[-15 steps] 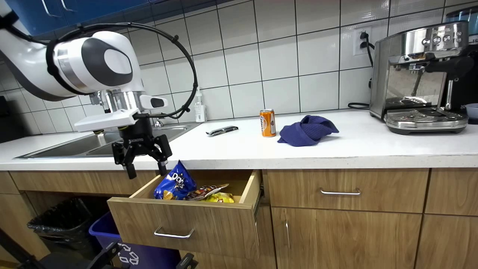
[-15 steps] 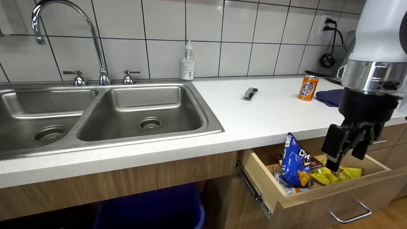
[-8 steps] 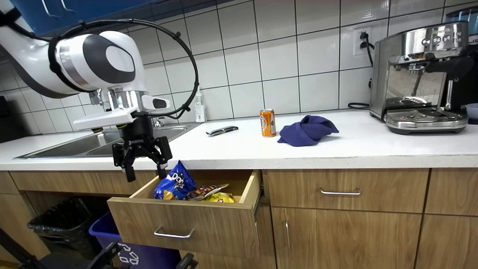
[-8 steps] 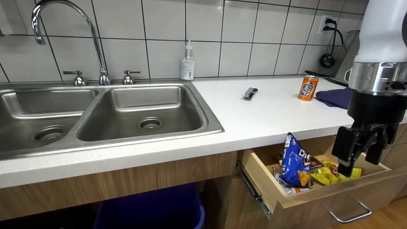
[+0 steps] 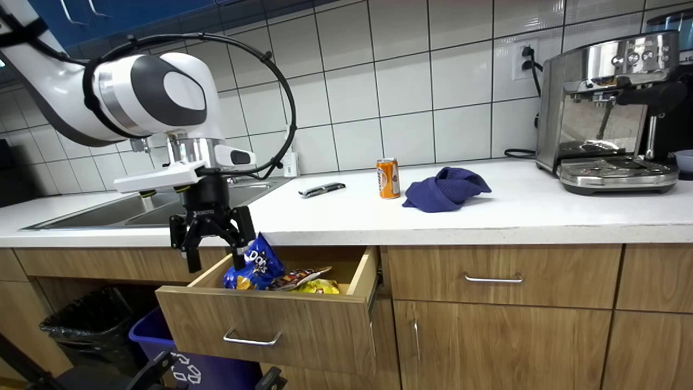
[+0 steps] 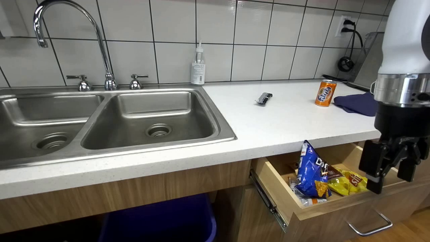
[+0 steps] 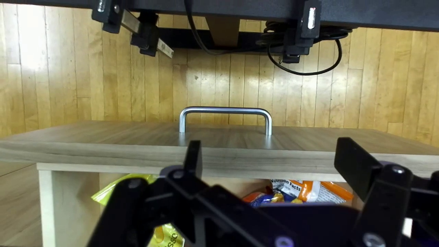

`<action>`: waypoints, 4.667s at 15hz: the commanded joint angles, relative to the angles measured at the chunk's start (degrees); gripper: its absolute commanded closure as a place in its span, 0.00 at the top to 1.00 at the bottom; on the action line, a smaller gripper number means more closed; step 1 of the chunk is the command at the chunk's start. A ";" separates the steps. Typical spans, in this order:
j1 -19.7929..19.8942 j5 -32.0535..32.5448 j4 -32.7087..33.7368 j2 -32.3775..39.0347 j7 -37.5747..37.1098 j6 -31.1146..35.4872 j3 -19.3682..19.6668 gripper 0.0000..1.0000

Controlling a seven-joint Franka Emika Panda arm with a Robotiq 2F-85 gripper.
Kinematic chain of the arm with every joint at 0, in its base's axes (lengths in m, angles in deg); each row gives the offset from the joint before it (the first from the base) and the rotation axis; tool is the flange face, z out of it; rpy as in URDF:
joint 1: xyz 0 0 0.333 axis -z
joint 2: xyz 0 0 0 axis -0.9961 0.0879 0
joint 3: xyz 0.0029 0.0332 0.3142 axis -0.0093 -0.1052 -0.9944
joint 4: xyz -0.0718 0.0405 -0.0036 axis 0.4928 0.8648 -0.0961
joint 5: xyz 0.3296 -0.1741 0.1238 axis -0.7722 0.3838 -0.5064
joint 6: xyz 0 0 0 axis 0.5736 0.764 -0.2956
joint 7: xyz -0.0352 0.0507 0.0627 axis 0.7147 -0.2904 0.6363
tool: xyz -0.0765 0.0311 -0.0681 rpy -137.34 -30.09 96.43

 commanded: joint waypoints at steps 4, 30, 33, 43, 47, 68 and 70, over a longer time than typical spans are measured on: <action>2.84 3.13 0.05 4.98 -2.54 2.45 -0.26 1.00; 1.48 16.37 0.02 14.83 -12.69 20.66 2.93 1.00; 1.54 17.16 0.01 14.56 -12.86 21.86 3.46 1.00; 2.15 16.39 4.70 17.66 -10.66 23.24 5.00 1.00; 2.14 15.83 7.52 19.71 -9.68 23.01 5.26 1.00; 1.94 13.92 15.67 26.11 -6.56 22.86 6.50 1.00; 1.88 13.95 16.09 26.45 -6.62 22.86 6.55 1.00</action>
